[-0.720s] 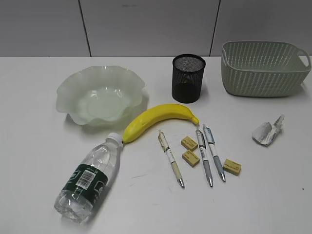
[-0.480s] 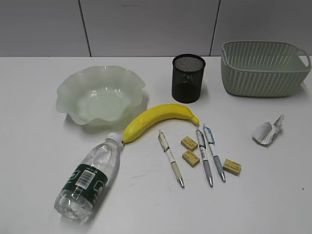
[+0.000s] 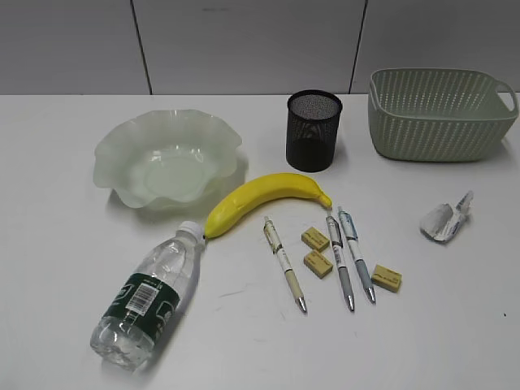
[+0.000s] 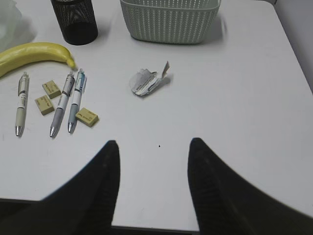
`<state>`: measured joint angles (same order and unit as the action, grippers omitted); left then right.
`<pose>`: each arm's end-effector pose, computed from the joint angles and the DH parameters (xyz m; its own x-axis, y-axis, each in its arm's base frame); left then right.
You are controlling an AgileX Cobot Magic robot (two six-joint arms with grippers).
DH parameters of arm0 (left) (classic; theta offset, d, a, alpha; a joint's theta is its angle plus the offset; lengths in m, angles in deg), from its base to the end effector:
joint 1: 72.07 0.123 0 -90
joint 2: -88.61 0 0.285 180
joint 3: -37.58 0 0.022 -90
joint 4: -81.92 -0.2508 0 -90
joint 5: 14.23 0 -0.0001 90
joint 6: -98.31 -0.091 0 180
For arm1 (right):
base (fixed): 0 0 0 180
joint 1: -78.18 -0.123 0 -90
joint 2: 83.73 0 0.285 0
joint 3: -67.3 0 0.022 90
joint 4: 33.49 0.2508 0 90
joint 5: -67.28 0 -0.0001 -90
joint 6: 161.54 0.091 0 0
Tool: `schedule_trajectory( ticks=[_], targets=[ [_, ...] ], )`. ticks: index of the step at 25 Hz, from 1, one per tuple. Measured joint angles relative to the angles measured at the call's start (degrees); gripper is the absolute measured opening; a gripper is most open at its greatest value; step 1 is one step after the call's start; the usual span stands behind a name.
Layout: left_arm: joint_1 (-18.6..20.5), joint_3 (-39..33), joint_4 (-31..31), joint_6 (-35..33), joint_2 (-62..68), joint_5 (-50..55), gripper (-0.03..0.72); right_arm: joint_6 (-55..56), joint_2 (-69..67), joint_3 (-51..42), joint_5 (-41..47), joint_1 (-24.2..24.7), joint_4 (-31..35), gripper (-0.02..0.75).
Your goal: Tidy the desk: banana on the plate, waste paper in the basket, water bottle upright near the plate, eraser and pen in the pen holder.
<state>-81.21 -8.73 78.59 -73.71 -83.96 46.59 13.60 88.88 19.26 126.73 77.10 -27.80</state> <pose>-0.0099 0.0063 0.2881 -0.4197 -0.0444 -0.9066 0.0670 0.9946 -0.0798 -0.0065 0.0077 0.2820 -0.4151 -0.0419 -0.9088 -0.1106 0.9939 0.0047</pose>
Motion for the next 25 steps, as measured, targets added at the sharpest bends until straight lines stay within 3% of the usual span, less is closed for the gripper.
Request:
schedule_trajectory(
  ticks=[14,19,21,25],
  targets=[
    [0.00,0.00,-0.35,0.00,0.00,0.00,0.430,0.00,0.00,0.00,0.00,0.00,0.00,0.371],
    [0.00,0.00,2.30,-0.07,0.51,-0.45,0.419,0.00,0.00,0.00,0.00,0.00,0.00,0.370],
    [0.00,0.35,3.33,-2.44,2.89,-1.38,0.394,0.00,0.00,0.00,0.00,0.00,0.00,0.370],
    [0.00,1.70,11.91,-15.49,13.29,-12.44,0.377,0.00,0.00,0.00,0.00,0.00,0.00,0.370]
  ],
)
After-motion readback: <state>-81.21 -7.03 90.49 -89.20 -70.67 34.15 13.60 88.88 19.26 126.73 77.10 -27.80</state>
